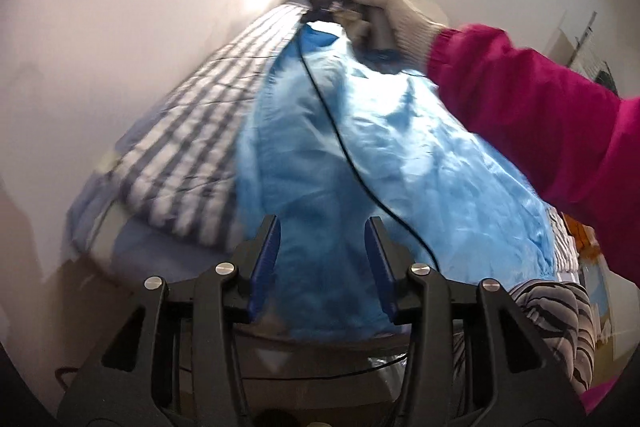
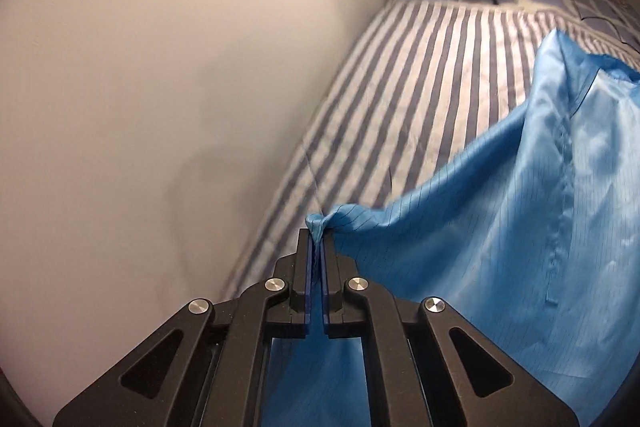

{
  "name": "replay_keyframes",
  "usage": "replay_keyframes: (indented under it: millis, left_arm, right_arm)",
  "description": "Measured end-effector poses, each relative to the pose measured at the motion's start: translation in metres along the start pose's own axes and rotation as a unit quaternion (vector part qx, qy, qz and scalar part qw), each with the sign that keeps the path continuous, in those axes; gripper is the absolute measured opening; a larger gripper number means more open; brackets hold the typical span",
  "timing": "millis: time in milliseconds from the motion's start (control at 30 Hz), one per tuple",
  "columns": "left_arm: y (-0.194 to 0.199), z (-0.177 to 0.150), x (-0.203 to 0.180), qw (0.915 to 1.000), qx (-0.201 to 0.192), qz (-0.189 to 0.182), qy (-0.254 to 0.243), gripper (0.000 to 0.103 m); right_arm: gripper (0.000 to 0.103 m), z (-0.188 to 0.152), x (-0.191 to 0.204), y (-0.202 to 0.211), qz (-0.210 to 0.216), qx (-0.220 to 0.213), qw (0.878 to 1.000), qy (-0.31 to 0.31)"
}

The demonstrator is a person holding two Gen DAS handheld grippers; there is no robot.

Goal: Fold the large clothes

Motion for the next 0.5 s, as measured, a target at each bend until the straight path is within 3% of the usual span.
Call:
replay_keyframes:
  millis: [133, 233, 433, 500]
  left_arm:
    - [0.002, 0.003, 0.021, 0.9993, 0.004, 0.006, 0.036, 0.044]
    - [-0.006, 0.001, 0.033, 0.9981, 0.022, 0.004, 0.058, 0.044]
    - [-0.031, -0.019, 0.044, 0.9931, 0.068, 0.009, 0.095, 0.044]
    - [-0.039, -0.024, 0.042, 0.9925, 0.079, 0.014, 0.092, 0.04]
  right_arm:
    - [0.003, -0.016, -0.011, 0.031, -0.009, -0.001, 1.0, 0.01]
    - [0.003, -0.038, -0.02, 0.064, 0.015, -0.002, 1.0, -0.005]
    - [0.003, -0.106, -0.027, 0.121, 0.017, 0.013, 0.999, 0.031]
    - [0.004, -0.13, -0.029, 0.131, 0.022, 0.017, 0.999, 0.03]
Point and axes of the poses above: each gripper's, at about its wrist camera, not at the fingertips, and y roughly against the way its jaws point, x to its left, z to its top, the point moved 6 cm from there along -y, roughly the way its jaws point, and after that the axes turned 12 degrees about y, right-handed, at the moved point
